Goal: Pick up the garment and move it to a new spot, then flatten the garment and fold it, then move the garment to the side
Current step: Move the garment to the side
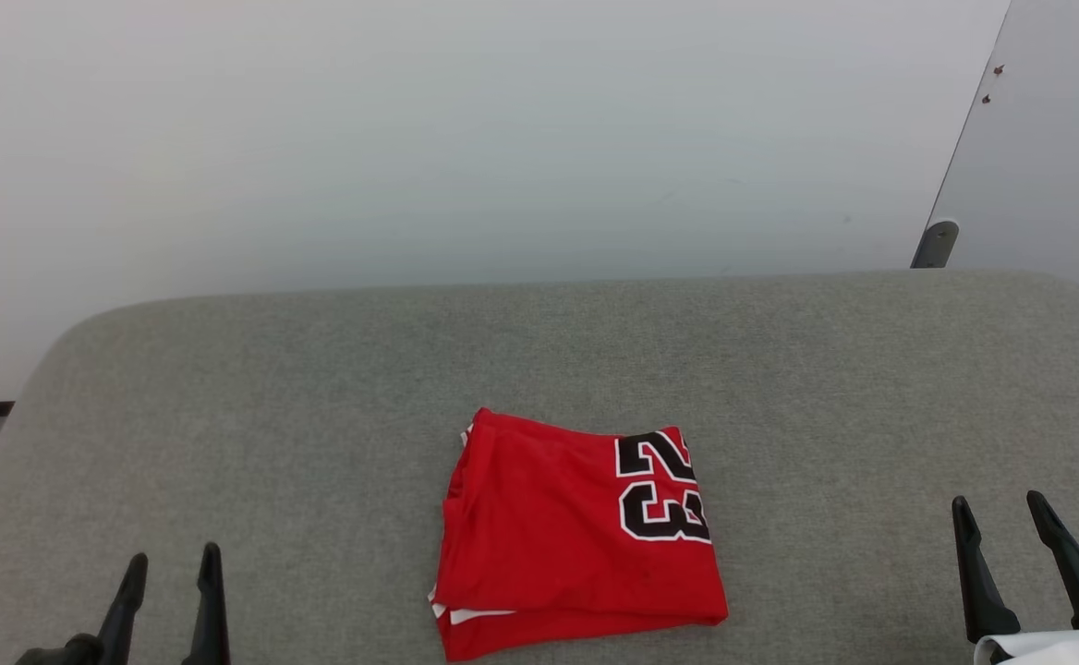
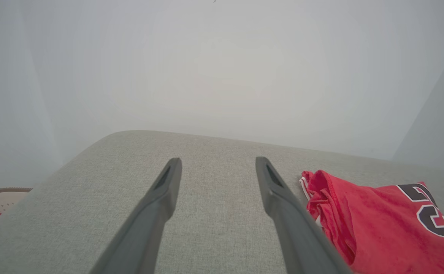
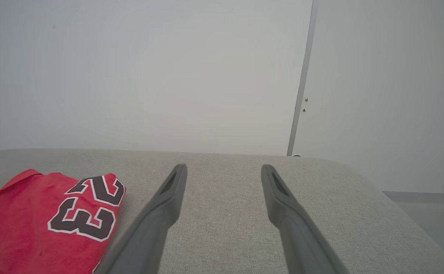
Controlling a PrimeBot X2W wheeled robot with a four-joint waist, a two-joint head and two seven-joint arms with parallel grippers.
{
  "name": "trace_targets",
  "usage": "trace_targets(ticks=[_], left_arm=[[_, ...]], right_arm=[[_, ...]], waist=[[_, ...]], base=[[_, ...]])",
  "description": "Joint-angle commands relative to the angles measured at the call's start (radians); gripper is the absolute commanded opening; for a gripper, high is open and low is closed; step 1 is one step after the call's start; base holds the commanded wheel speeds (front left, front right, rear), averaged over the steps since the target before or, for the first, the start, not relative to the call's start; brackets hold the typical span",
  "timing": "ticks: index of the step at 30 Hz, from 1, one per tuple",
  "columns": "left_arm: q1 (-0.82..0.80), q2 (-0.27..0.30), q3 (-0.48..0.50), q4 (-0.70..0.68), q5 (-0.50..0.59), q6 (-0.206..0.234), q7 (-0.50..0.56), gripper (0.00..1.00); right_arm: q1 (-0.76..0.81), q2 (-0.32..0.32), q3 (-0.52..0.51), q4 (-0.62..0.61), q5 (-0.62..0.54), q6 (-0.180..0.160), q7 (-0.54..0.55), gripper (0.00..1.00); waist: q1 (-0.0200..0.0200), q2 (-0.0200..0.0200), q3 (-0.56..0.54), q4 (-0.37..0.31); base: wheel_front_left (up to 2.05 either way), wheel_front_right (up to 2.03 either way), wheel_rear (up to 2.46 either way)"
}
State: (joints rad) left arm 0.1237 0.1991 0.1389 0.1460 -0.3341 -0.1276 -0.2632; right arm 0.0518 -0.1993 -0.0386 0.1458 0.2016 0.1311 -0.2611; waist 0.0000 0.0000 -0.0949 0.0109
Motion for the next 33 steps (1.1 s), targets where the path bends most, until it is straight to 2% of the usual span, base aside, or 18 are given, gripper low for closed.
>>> trace_targets(ticks=[1, 19, 33], left_arm=[[0.009, 0.005, -0.001, -0.002, -0.003, -0.004, -0.001, 1.00], [0.007, 0.019, -0.016, 0.002, -0.006, -0.004, -0.001, 1.00], [-0.025, 0.050, -0.043, 0.013, -0.002, -0.004, 0.004, 1.00]], right_arm=[[0.013, 0.002, -0.002, -0.004, -0.006, -0.001, -0.004, 1.00], [0.013, 0.006, 0.010, -0.007, -0.007, -0.001, 0.005, 1.00], [-0.065, -0.010, 0.128, 0.044, 0.035, -0.001, 0.077, 1.00]], waist=[[0.0000, 0.0000, 0.000, 0.001], [0.0000, 0.0000, 0.004, 0.031], [0.0000, 0.0000, 0.019, 0.214]], base=[[0.00, 0.00, 0.00], [0.00, 0.00, 0.00], [0.00, 0.00, 0.00]])
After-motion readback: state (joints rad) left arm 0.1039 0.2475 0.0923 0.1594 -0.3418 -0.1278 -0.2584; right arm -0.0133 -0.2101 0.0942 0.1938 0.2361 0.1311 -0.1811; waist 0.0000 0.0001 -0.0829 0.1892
